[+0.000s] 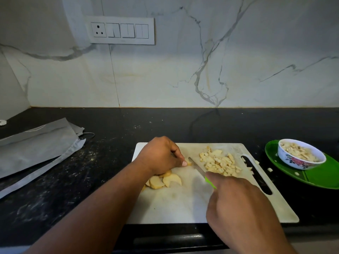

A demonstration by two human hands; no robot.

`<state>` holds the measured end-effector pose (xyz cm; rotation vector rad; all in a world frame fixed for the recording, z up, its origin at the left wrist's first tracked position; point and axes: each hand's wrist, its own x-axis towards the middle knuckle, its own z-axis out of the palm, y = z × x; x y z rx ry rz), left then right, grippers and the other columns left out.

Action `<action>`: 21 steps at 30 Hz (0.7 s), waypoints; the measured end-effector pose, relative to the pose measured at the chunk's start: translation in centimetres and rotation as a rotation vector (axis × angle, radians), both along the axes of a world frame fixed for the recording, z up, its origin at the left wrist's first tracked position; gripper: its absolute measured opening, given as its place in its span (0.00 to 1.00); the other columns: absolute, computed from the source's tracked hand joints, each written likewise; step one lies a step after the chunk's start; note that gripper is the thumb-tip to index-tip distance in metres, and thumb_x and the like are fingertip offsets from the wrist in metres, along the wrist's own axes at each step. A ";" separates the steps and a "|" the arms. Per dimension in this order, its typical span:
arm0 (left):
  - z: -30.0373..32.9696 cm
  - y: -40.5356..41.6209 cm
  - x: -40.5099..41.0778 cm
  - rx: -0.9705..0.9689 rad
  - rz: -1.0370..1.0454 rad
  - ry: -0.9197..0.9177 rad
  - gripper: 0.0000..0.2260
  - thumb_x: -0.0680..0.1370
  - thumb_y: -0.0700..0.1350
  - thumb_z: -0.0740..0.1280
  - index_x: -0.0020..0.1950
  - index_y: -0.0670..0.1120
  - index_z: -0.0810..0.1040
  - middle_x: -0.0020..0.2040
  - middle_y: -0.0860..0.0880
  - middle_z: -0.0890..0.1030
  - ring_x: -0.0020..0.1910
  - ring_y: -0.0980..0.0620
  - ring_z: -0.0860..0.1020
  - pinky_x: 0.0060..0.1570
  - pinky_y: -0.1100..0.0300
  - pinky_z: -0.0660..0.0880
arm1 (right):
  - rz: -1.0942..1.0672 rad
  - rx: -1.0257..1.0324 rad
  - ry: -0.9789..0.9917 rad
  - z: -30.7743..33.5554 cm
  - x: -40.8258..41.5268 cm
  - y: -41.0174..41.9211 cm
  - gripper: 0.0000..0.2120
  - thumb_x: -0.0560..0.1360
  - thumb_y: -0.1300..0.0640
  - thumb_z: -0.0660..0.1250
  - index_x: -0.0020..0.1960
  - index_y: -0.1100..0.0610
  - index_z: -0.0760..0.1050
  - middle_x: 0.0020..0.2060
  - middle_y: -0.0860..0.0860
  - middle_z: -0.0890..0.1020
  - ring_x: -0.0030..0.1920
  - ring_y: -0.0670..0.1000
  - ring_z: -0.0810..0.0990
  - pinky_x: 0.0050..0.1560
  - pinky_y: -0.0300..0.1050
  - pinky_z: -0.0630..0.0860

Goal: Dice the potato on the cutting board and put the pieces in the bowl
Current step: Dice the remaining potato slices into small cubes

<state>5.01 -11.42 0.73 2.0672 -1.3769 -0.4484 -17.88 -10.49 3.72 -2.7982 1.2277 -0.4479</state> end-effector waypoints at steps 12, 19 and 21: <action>0.2 0.1 0.1 0.048 -0.017 -0.061 0.02 0.76 0.49 0.77 0.48 0.56 0.89 0.47 0.60 0.86 0.49 0.60 0.82 0.58 0.58 0.81 | -0.005 -0.018 -0.026 -0.3 1.0 0.3 0.22 0.77 0.51 0.59 0.71 0.43 0.68 0.53 0.43 0.81 0.51 0.45 0.79 0.45 0.35 0.71; 0.1 -0.1 0.6 0.049 -0.010 -0.021 0.03 0.75 0.48 0.78 0.45 0.56 0.88 0.45 0.61 0.86 0.48 0.61 0.82 0.53 0.65 0.78 | 0.025 0.044 0.025 1.7 -2.0 1.3 0.25 0.77 0.46 0.58 0.73 0.37 0.61 0.54 0.41 0.79 0.56 0.43 0.77 0.54 0.35 0.72; 0.1 0.0 0.7 0.026 -0.001 -0.009 0.03 0.74 0.47 0.79 0.44 0.56 0.88 0.43 0.61 0.86 0.46 0.62 0.83 0.51 0.66 0.79 | 0.029 0.005 -0.003 1.8 -1.2 1.1 0.24 0.77 0.48 0.58 0.72 0.39 0.64 0.53 0.42 0.80 0.53 0.44 0.78 0.52 0.36 0.73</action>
